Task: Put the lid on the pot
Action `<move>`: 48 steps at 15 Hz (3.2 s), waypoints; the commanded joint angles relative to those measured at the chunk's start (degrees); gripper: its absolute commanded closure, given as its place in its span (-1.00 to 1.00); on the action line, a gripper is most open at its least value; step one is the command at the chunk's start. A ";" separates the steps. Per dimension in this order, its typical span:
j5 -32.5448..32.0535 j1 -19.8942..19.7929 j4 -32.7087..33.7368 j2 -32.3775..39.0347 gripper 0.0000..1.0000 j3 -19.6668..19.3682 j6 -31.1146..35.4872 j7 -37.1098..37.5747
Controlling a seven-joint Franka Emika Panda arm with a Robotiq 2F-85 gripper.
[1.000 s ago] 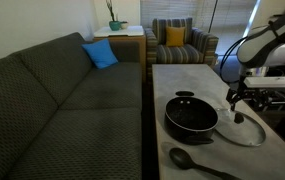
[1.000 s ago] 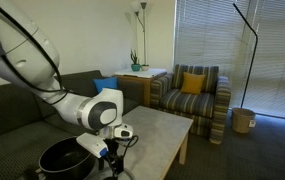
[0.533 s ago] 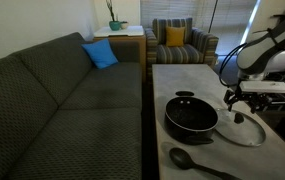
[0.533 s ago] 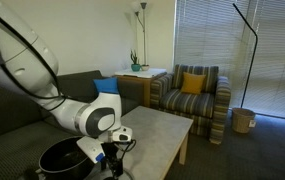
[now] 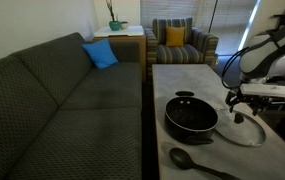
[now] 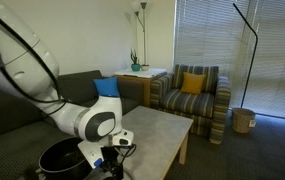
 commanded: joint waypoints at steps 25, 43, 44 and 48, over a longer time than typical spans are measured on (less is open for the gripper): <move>-1.01 1.23 -1.32 0.02 0.72 -0.70 1.69 -2.41; -3.15 12.97 -17.84 -16.29 0.72 -10.80 2.52 -0.04; -3.11 13.56 -19.40 -17.85 0.72 -11.46 2.46 0.25; -4.97 13.40 -24.41 -23.42 0.72 -11.76 2.12 1.54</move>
